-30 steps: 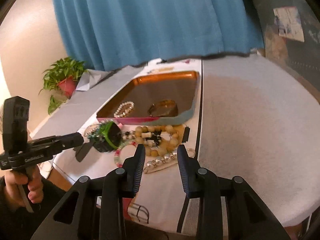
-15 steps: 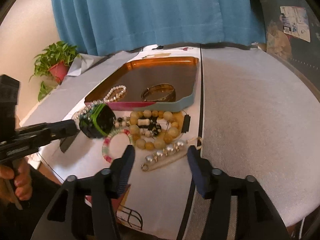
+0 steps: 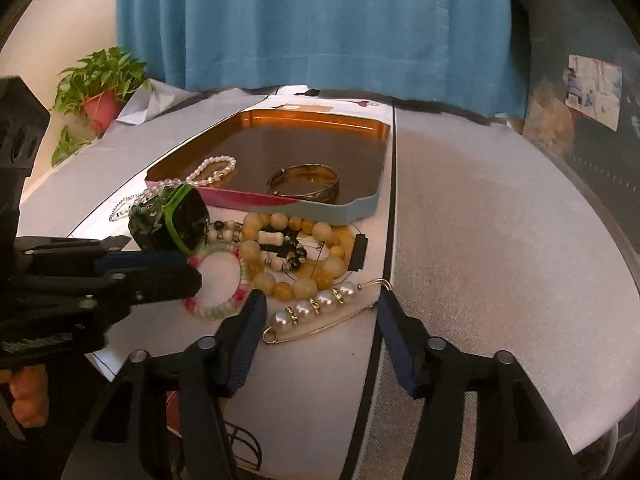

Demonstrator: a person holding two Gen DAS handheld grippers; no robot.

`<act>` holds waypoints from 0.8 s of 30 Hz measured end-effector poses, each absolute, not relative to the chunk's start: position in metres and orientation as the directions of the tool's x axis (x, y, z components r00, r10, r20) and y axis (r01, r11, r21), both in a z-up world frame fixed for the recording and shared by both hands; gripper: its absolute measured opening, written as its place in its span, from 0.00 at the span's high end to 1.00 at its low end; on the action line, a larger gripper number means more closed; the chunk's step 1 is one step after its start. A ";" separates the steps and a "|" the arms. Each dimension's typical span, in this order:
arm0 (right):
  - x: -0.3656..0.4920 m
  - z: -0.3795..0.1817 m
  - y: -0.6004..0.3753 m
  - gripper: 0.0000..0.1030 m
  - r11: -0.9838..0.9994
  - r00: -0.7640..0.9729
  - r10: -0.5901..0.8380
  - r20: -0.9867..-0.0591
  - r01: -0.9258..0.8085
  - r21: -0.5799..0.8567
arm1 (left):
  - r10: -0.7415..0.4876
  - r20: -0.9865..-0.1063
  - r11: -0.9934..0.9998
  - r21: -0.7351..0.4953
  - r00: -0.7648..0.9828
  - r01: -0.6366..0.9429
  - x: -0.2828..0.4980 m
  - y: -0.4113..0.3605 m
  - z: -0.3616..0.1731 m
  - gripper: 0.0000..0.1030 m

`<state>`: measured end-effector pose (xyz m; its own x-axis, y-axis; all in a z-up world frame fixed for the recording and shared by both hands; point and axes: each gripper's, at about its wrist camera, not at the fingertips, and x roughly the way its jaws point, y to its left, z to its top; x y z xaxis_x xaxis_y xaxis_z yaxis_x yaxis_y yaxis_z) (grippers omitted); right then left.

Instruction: Organize jewelry

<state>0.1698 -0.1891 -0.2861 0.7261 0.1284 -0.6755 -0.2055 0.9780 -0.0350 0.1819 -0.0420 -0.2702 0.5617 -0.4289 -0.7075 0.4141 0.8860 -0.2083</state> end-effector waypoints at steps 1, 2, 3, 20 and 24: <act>0.169 -0.286 -0.192 0.66 0.979 0.726 0.125 -0.676 -0.200 -0.034 | -0.419 -0.711 0.890 -0.199 0.564 0.410 0.182 -0.041 -0.271 0.96; 0.168 -0.285 -0.195 0.82 0.981 0.726 0.118 -0.678 -0.190 -0.031 | -0.423 -0.712 0.890 -0.211 0.561 0.404 0.183 -0.038 -0.271 0.96; 0.166 -0.285 -0.198 0.89 0.983 0.722 0.123 -0.680 -0.185 -0.019 | -0.420 -0.713 0.894 -0.218 0.562 0.393 0.184 -0.035 -0.271 0.96; 0.150 -0.286 -0.201 0.87 0.974 0.728 0.139 -0.671 -0.221 -0.039 | -0.292 -0.724 0.942 -0.105 0.625 0.319 0.170 -0.030 -0.270 0.89; 0.152 -0.285 -0.201 0.88 0.976 0.722 0.148 -0.676 -0.216 -0.018 | -0.256 -0.731 0.938 -0.030 0.632 0.345 0.165 -0.039 -0.270 0.93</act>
<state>0.1520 -0.2009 -0.2847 0.7219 0.1476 -0.6761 -0.2162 0.9762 -0.0178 0.1650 -0.0388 -0.2703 0.6319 -0.2562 -0.7315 0.3454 0.9380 -0.0301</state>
